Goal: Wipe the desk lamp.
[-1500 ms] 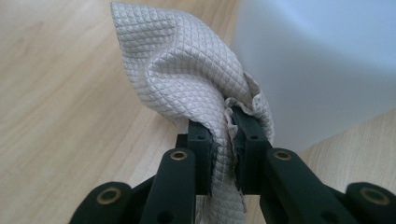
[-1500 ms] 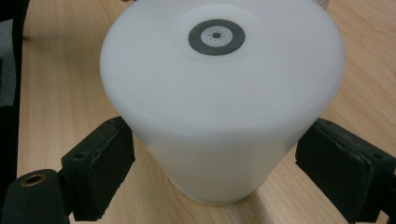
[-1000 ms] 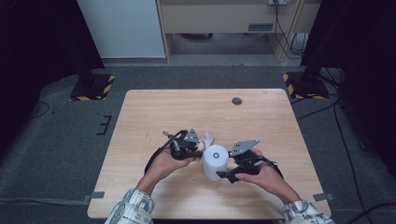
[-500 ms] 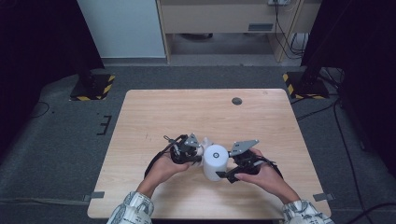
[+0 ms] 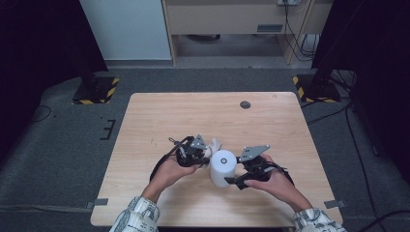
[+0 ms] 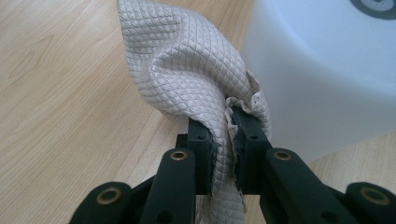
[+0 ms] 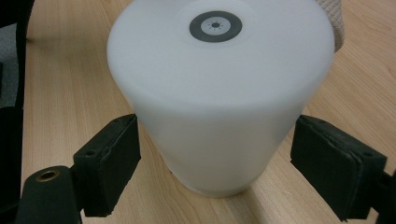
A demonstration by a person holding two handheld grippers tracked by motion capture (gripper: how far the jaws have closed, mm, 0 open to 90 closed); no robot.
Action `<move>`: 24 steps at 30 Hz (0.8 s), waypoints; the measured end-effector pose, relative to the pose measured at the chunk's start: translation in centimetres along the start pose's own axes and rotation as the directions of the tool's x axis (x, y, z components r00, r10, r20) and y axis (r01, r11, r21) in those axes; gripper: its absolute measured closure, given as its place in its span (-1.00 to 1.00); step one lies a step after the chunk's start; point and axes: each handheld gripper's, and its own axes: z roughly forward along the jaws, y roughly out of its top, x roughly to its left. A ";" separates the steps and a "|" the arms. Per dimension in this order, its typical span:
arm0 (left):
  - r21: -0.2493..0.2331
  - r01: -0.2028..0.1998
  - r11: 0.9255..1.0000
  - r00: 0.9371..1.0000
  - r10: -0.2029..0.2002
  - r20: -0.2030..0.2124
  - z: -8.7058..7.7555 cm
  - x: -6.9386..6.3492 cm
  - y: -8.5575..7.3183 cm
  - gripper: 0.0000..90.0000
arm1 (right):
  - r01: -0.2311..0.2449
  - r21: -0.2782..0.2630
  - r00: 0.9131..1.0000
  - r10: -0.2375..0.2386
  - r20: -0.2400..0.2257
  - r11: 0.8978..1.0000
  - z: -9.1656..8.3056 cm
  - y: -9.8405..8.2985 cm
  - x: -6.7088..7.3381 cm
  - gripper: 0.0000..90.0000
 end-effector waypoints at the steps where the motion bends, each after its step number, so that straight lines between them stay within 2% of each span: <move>1: 0.000 -0.001 1.000 1.000 0.001 0.000 -0.1 0.0 0.0 0.75 | -0.003 0.002 1.000 0.003 0.001 1.000 0.0 0.0 0.0 -0.63; 7: -0.012 -0.002 1.000 1.000 0.002 -0.003 -0.4 0.1 0.5 0.75 | -0.005 0.001 1.000 0.005 0.002 1.000 0.0 -0.3 0.0 -0.62; 13: -0.017 -0.002 1.000 1.000 0.002 -0.004 0.0 0.0 0.9 0.75 | -0.007 -0.002 1.000 0.007 0.003 1.000 -0.2 -0.3 -0.1 -0.63; 18: 0.005 -0.001 1.000 1.000 0.001 -0.002 0.6 -0.1 0.3 0.75 | -0.009 0.004 1.000 0.009 0.004 1.000 -0.1 -0.3 -0.1 -0.63; 24: 0.008 0.016 1.000 1.000 -0.016 0.005 1.0 -0.5 -1.0 0.75 | -0.009 0.005 1.000 0.009 0.007 1.000 -0.1 -0.3 -0.1 -0.64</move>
